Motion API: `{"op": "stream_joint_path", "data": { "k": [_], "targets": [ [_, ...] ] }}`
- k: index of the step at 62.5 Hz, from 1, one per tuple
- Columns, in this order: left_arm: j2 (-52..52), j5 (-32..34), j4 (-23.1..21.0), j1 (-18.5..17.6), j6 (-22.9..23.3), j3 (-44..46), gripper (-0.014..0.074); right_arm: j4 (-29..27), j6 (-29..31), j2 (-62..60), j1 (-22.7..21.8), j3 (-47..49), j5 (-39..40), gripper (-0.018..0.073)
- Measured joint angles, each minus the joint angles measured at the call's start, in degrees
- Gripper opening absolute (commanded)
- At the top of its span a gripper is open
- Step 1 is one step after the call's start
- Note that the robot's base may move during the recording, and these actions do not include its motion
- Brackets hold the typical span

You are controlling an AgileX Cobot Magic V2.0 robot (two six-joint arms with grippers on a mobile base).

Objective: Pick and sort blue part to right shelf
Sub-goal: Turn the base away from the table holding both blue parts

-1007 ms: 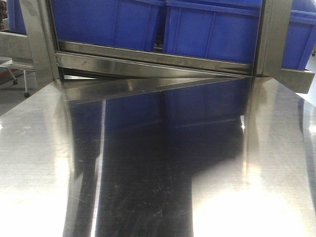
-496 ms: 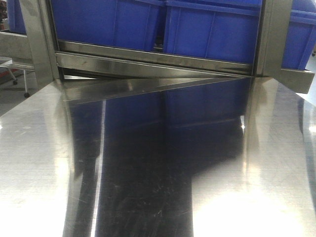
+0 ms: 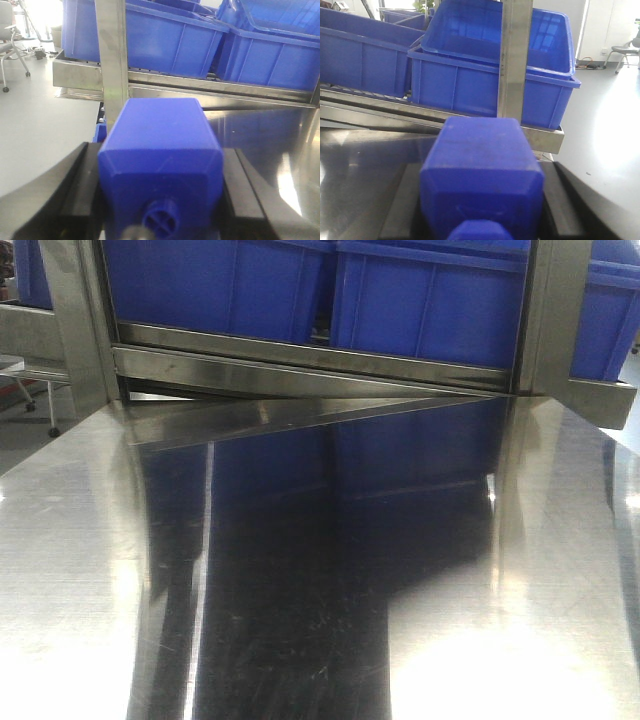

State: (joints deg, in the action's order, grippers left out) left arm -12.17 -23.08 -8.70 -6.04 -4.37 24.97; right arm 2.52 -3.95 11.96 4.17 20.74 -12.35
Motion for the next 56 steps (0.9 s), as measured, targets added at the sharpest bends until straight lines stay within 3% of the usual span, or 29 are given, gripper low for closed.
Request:
{"op": "stream_joint_path", "data": {
  "k": [56],
  "targets": [
    [0.0,-0.1,0.1,0.0,0.0,0.0,0.0332,0.0,0.0,0.0,0.0,0.0,0.0,0.0428]
  ]
}}
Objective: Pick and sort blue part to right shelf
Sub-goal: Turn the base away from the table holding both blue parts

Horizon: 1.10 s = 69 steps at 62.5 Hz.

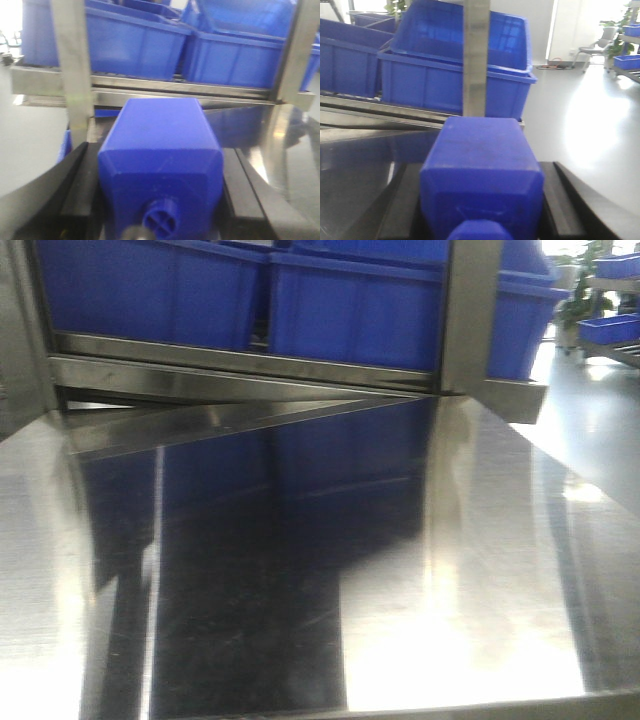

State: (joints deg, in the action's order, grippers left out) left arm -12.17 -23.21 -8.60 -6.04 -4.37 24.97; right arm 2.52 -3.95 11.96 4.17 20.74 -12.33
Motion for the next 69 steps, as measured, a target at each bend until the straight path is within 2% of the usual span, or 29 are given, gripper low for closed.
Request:
{"op": "stream_joint_path", "data": {
  "k": [69],
  "targets": [
    [0.1,-0.2,0.0,0.0,0.0,0.0,0.0332,0.0,0.0,0.0,0.0,0.0,0.2,0.0428]
  ]
}}
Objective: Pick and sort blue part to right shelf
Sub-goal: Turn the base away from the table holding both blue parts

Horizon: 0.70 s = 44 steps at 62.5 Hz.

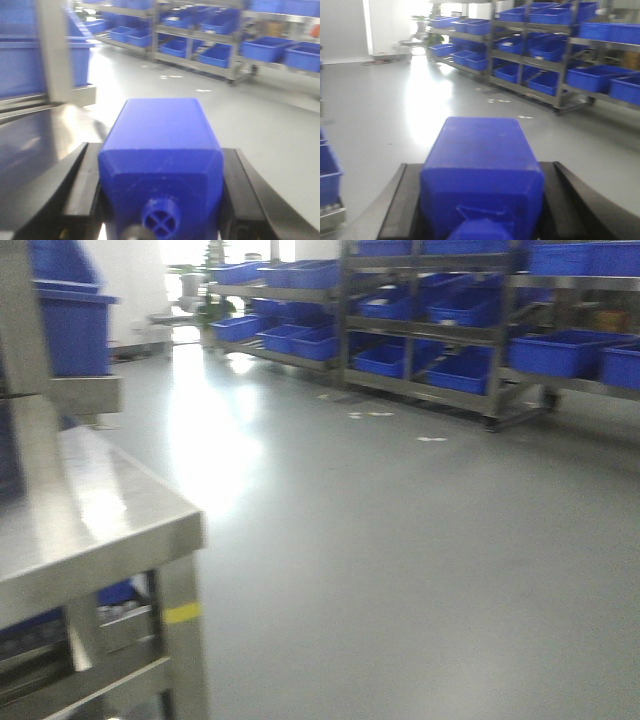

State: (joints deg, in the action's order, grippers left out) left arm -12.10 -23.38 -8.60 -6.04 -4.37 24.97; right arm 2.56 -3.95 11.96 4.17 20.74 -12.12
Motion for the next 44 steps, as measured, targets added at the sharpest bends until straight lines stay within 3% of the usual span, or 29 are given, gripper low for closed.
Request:
{"op": "stream_joint_path", "data": {
  "k": [44],
  "targets": [
    [0.0,0.0,0.0,0.0,0.0,0.0,0.0332,0.1,0.0,0.0,0.0,0.0,0.0,0.0428]
  ]
}}
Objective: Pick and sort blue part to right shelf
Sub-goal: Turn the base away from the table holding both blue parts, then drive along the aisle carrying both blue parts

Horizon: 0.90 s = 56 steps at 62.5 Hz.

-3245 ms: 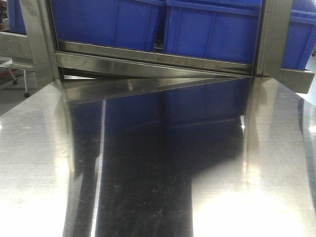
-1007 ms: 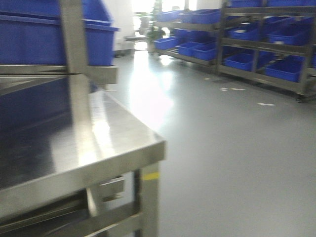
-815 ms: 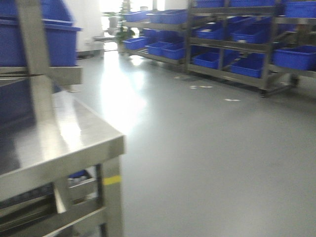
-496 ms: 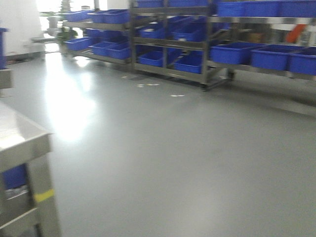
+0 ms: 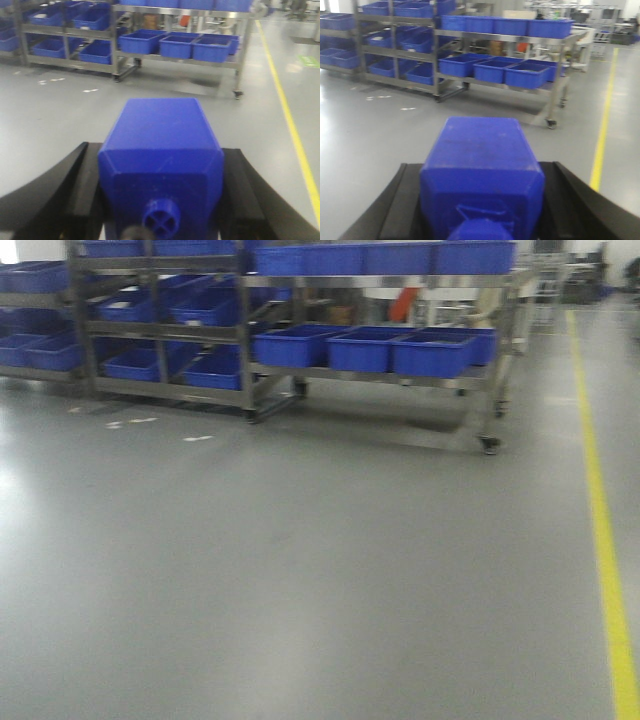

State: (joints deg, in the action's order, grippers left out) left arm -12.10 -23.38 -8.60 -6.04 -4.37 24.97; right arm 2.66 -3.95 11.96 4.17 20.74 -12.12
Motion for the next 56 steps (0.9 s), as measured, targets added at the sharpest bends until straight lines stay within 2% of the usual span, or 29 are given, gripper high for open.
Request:
{"op": "stream_joint_path", "data": {
  "k": [56],
  "targets": [
    [0.0,-0.1,0.0,0.0,0.0,0.0,0.0332,0.0,0.0,0.0,0.0,0.0,0.0,0.0428]
  ]
}}
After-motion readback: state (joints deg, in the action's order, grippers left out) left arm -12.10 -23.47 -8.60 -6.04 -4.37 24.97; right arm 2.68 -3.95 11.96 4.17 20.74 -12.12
